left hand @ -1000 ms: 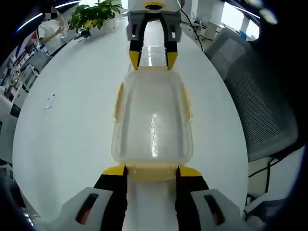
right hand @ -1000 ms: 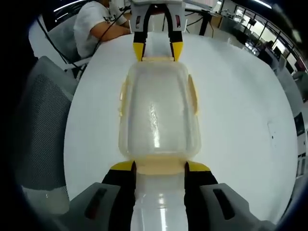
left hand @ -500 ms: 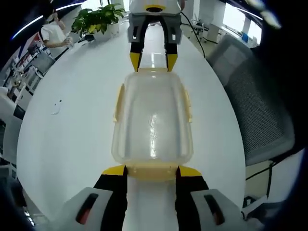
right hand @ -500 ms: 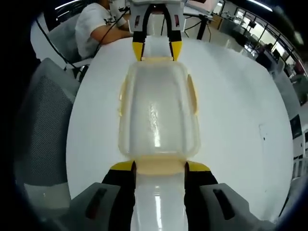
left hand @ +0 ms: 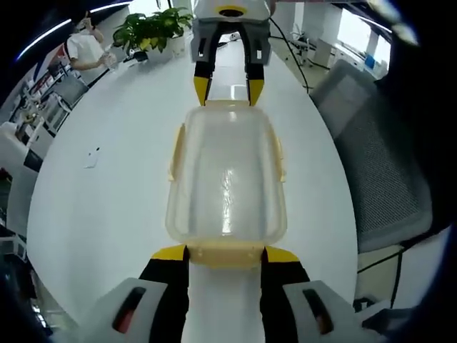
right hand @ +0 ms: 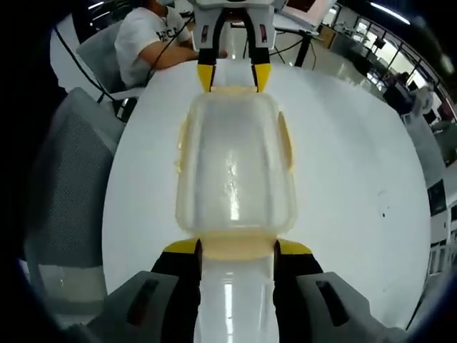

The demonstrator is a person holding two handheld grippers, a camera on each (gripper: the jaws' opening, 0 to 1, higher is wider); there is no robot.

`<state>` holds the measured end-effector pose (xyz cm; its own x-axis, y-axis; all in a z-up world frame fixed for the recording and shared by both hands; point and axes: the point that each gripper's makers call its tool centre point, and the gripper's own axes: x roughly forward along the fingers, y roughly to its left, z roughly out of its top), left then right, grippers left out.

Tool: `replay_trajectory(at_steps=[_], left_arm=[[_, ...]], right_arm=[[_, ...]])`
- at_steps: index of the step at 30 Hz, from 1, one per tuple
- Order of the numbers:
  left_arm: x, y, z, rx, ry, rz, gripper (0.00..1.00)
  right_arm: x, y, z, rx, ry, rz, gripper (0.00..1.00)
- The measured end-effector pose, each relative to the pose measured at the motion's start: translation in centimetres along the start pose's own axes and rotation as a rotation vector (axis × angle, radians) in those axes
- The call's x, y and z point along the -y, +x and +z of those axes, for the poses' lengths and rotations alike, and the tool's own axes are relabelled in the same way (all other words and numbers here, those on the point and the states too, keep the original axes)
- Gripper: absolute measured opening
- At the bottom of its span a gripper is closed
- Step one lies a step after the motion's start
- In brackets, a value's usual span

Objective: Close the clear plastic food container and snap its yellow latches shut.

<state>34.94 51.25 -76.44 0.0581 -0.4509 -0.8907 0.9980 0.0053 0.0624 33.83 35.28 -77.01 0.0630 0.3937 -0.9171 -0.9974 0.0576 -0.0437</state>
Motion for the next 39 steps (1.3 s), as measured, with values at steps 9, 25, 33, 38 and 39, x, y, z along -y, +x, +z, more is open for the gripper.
replay_trajectory(at_steps=[9,25,33,38,39], left_arm=[[0.3,0.1,0.7,-0.012,-0.014,0.013,0.32],[1.0,1.4,2.9,-0.011,-0.024,0.010,0.33],[1.2,2.2,4.5,-0.003,-0.025,0.011,0.33],[1.3,2.6,5.4,-0.002,-0.025,0.010,0.33],[1.3,2.7,5.6,-0.003,-0.022,0.011,0.33]], right_arm=[[-0.1,-0.2,-0.8,0.000,-0.019,0.004,0.36],[-0.6,-1.0,-3.3,-0.017,-0.022,0.004,0.36],[-0.7,-1.8,-4.8,-0.022,-0.023,0.004,0.36],[-0.8,-2.2,-5.9,-0.018,-0.023,-0.003,0.36],[-0.8,-2.3,-6.0,-0.016,-0.021,-0.004,0.36]])
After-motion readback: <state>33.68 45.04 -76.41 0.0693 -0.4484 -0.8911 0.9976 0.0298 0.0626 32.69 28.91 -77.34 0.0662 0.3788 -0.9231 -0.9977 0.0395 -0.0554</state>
